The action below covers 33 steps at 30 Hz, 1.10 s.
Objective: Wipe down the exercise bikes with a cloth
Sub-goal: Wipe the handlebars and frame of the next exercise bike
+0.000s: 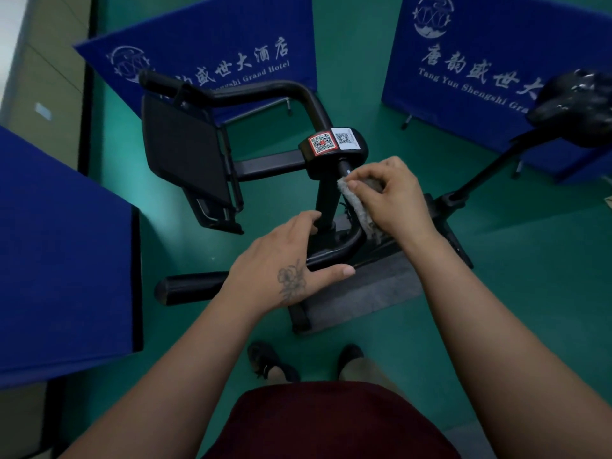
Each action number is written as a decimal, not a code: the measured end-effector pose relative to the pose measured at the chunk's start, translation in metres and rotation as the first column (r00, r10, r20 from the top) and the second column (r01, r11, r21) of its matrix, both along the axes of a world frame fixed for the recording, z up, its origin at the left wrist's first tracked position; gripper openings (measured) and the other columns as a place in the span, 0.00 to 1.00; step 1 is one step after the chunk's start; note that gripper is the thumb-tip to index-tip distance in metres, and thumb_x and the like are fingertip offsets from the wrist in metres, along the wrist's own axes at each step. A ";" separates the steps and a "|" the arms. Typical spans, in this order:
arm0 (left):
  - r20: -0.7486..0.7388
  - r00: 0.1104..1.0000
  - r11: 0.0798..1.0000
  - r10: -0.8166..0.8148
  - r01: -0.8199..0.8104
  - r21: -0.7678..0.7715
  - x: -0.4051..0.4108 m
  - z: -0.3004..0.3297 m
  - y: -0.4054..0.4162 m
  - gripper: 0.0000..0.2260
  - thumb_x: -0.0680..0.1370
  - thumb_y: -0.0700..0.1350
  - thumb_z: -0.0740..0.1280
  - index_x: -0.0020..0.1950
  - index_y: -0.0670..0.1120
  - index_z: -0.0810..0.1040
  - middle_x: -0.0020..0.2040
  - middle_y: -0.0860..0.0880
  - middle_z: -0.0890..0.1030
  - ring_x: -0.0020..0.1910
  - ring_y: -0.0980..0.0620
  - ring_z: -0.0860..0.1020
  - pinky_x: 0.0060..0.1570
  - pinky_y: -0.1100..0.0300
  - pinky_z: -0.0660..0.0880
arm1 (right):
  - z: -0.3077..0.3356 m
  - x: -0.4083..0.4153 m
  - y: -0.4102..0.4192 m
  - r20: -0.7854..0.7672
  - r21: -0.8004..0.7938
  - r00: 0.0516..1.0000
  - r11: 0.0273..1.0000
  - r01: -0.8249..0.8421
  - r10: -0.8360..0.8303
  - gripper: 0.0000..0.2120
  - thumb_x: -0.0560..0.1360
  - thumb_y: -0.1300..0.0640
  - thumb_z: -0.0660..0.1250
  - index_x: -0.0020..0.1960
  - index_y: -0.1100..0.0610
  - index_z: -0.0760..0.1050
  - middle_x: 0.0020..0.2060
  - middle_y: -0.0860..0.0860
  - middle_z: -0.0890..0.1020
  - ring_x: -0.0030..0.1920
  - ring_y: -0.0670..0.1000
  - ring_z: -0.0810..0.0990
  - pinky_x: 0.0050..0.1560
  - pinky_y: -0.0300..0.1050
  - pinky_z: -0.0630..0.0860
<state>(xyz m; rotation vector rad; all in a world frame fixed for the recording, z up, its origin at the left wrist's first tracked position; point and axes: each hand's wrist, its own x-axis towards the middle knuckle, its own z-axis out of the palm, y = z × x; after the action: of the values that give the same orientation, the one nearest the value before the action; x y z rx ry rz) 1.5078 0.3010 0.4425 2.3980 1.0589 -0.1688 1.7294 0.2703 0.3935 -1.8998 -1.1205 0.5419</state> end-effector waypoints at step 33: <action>-0.046 0.999 1.000 0.000 0.000 0.006 0.003 0.002 -0.001 0.47 0.72 0.81 0.61 0.83 0.57 0.55 0.80 0.57 0.69 0.76 0.51 0.72 0.70 0.47 0.73 | 0.009 -0.002 0.034 0.057 -0.054 0.998 0.999 0.007 -0.004 0.02 0.79 0.46 0.73 0.51 0.41 0.84 0.49 0.46 0.73 0.51 0.44 0.75 0.46 0.40 0.69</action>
<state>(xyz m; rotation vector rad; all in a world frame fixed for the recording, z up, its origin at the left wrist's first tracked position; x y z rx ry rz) 1.5111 0.2997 0.4441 2.4100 1.0818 -0.2225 1.7271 0.3039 0.4026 -1.9752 -1.1471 0.5231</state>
